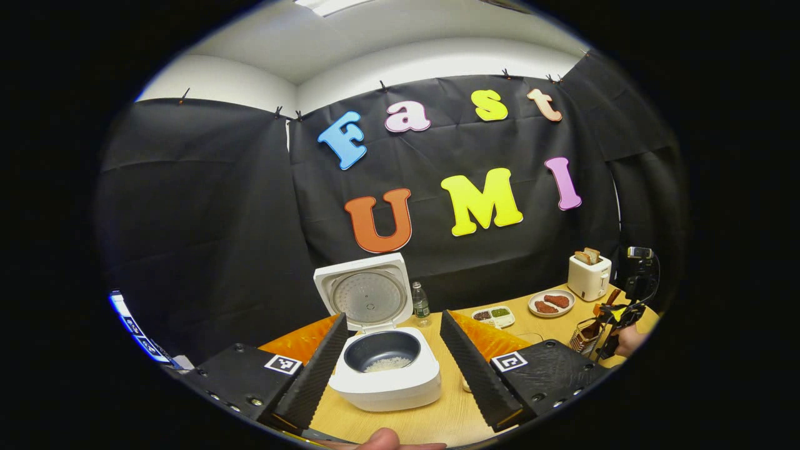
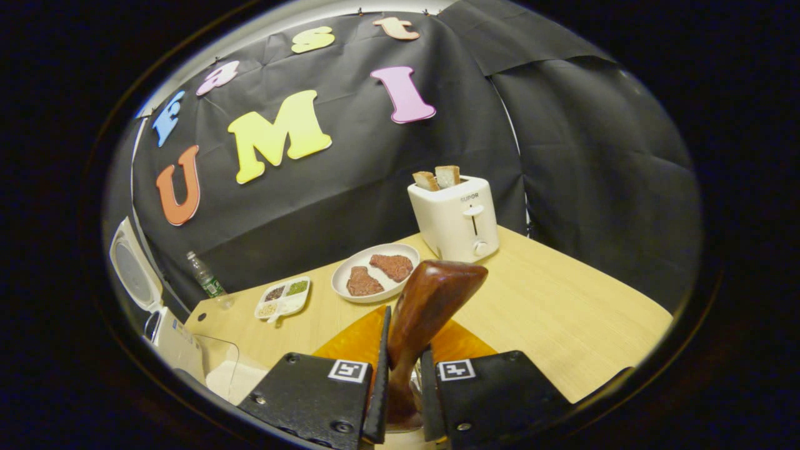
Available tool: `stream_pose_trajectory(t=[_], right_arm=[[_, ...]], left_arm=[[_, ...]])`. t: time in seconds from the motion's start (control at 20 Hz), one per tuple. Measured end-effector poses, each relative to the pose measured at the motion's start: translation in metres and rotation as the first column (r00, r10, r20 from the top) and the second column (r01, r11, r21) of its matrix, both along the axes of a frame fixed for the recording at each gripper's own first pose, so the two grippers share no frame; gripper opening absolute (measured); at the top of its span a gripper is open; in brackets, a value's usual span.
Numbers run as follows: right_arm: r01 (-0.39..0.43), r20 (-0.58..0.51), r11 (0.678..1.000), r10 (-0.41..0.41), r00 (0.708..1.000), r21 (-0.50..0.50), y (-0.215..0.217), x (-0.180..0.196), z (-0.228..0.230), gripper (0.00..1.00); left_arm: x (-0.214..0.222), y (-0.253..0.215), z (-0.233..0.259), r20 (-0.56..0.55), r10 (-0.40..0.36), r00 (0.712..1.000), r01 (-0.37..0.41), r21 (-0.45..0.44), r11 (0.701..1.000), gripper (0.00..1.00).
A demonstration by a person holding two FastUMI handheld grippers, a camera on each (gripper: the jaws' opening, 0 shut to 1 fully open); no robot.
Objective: Close the left gripper, press the button to open the rice cooker; take a wooden spoon from the chopstick holder with the right hand, scoop a spoonful of rice and pour it into the rice cooker, then put the wooden spoon back into the chopstick holder.
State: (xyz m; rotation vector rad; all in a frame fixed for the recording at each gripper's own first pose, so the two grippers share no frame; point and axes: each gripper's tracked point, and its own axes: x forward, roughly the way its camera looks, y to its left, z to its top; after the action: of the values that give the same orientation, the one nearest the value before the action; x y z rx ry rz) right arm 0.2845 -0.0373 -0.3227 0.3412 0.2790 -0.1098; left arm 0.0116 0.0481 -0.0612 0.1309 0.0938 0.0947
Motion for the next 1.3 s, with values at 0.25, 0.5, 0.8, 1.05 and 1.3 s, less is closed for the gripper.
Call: stream_pose_trajectory(t=[0.25, 0.5, 0.8, 1.05, 1.3], right_arm=[[-0.013, -0.048, 0.999, 0.011, 0.999, -0.030, 0.000, -0.004, -0.005, 0.32], [0.029, -0.084, 0.990, -0.041, 0.996, -0.138, -0.023, -0.015, -0.001, 0.84], [-0.010, -0.006, 0.953, 0.009, 1.000, -0.302, -0.022, -0.062, 0.074, 0.86], [-0.032, 0.139, 0.931, 0.088, 0.986, -0.363, 0.012, -0.130, 0.180, 0.94], [-0.045, 0.179, 0.941, 0.111, 0.978, -0.335, 0.041, -0.191, 0.236, 1.00]], left_arm=[[0.002, 0.000, -0.002, 0.000, -0.003, 1.000, 0.003, 0.005, 1.000, 0.94], [0.003, 0.003, 0.001, 0.004, 0.001, 1.000, -0.001, 0.003, 1.000, 0.95], [0.007, 0.008, 0.005, 0.008, 0.007, 1.000, -0.007, -0.010, 1.000, 0.94], [0.009, 0.007, 0.010, 0.019, -0.006, 1.000, 0.006, -0.008, 1.000, 0.94], [0.014, 0.007, 0.027, 0.049, -0.017, 0.999, 0.018, -0.025, 1.000, 0.94]])
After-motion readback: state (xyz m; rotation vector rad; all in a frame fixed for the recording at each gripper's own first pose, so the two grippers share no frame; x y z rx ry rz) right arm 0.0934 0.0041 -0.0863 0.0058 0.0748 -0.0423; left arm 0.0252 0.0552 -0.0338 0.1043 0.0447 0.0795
